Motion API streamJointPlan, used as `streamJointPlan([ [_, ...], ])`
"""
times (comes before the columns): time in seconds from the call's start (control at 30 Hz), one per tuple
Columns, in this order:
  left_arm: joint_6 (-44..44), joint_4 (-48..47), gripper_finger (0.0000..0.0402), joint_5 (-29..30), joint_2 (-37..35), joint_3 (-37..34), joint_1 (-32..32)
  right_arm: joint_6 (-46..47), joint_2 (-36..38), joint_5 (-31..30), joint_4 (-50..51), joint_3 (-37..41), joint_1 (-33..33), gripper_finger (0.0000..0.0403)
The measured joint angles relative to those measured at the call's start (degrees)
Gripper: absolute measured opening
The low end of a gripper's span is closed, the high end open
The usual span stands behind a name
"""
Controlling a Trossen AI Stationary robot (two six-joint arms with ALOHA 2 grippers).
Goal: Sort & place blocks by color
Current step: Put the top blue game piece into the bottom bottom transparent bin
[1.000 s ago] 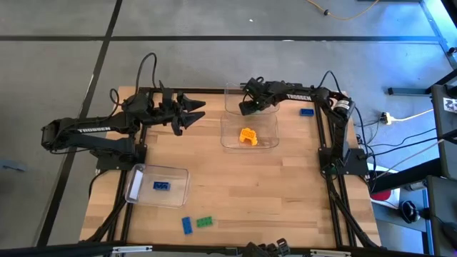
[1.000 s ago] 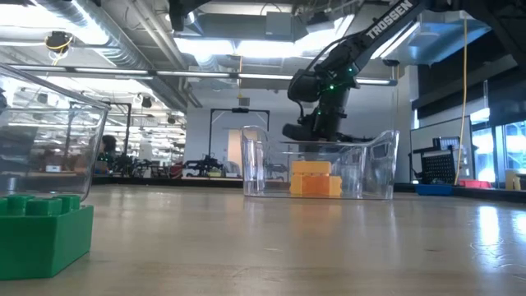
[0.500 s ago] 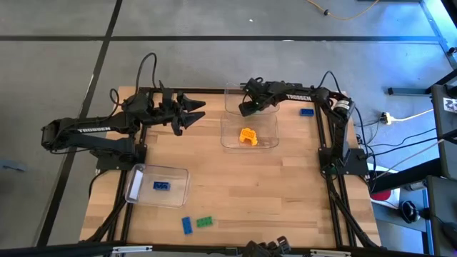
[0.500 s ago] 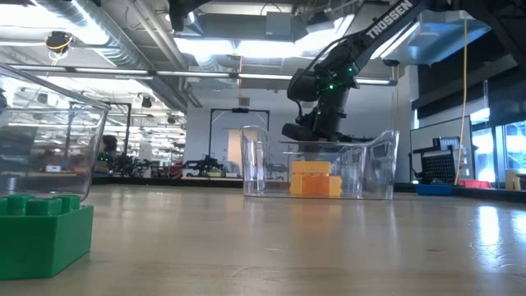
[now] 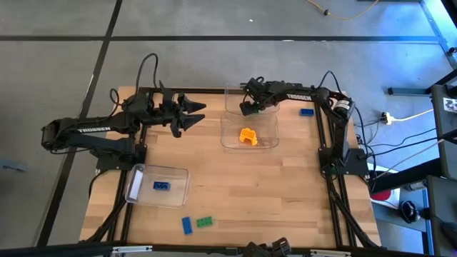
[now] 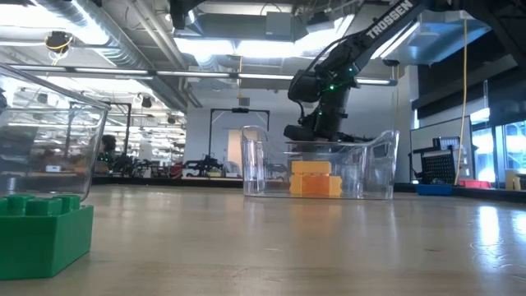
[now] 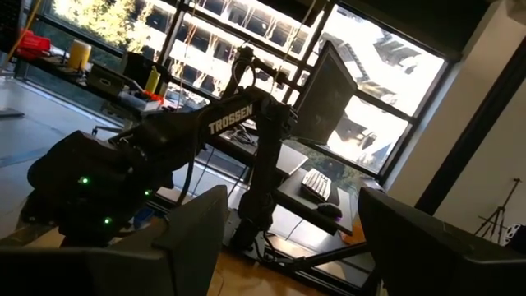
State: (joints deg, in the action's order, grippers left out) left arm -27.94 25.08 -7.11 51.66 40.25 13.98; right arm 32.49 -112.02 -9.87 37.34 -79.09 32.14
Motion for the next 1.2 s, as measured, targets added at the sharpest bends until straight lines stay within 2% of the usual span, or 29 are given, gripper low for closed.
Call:
streamJointPlan([
  [0.13, -0.02, 0.00, 0.0266, -0.04, 0.00, 0.00, 0.00, -1.57, 0.56, 3.79, 0.78, -0.94, 0.02, 0.0345],
  [0.23, 0.00, -0.05, 0.0266, -0.04, 0.00, 0.00, 0.00, -4.87, 2.17, 3.10, 4.74, -3.73, -0.04, 0.0350],
  [0.37, 0.00, -0.20, 0.0266, 0.07, 0.00, 0.00, -0.02, -12.10, 9.03, 1.74, 5.66, -5.08, -1.08, 0.0351],
  [0.5, 0.01, -0.41, 0.0266, 0.26, 0.00, 0.00, -0.01, -17.34, 18.44, 1.97, 5.68, -1.99, -3.21, 0.0351],
  [0.6, 0.02, -0.74, 0.0266, 0.46, 0.00, 0.00, 0.00, -18.63, 26.78, 2.43, 3.32, 3.74, -4.82, 0.0351],
  [0.7, 0.04, -1.47, 0.0266, 0.99, 0.00, 0.00, 0.00, -17.62, 35.53, 5.90, -1.45, 12.24, -6.10, 0.0351],
  [0.97, 0.09, -3.72, 0.0266, 5.19, 0.02, 0.00, 0.00, -8.36, 57.95, 9.27, -22.68, 35.22, -9.66, 0.0351],
  [1.07, 0.11, -3.69, 0.0266, 6.48, 0.02, 0.00, 0.00, -7.12, 63.81, 12.37, -32.65, 39.80, -9.70, 0.0351],
  [1.2, 0.17, -3.67, 0.0266, 6.03, 0.02, 0.00, 0.00, -7.21, 68.58, 17.06, -39.79, 42.49, -9.72, 0.0351],
])
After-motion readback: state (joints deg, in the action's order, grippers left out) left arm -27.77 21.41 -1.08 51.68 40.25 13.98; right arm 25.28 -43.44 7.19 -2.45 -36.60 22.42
